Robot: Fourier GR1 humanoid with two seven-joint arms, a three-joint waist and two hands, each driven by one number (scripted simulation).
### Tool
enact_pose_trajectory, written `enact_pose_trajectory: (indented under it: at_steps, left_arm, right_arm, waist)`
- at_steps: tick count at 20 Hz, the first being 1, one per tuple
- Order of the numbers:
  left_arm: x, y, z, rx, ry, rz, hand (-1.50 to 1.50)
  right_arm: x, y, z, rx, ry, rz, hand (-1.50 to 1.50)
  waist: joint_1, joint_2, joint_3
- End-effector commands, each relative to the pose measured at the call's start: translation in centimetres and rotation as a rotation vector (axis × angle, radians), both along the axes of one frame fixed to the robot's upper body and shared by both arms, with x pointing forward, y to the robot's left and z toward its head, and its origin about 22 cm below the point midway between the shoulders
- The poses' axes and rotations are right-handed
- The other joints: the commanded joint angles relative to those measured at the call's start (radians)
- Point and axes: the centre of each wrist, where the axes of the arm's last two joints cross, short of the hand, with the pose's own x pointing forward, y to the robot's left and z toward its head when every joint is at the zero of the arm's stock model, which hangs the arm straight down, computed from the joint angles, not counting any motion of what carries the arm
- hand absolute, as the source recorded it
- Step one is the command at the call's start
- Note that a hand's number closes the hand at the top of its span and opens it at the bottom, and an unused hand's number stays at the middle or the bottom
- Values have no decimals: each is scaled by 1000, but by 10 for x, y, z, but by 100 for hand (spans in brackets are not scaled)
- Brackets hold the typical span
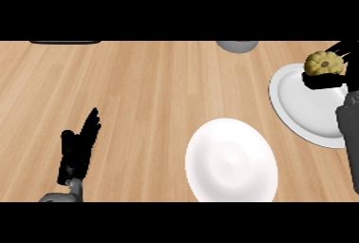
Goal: Pick the squash from the plate and place it in the plate
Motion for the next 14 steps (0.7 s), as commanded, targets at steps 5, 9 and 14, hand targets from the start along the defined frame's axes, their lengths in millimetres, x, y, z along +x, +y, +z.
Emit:
enact_pose_trajectory:
  at_steps: [5,9,14]
  left_arm:
    - [6,-10,9,-10,7,-22,0]
    - [3,-2,10,-9,-5,3,0]
    - [9,4,17,-15,-5,-14,0]
  right_arm:
    - [15,-50,-17,71,183,-6,150]
    - [4,-68,-45,153,273,43,150]
    - [4,-85,-65,214,468,57,-150]
  waist:
    - [9,3,1]
    - [6,2,1]
    - [17,7,1]
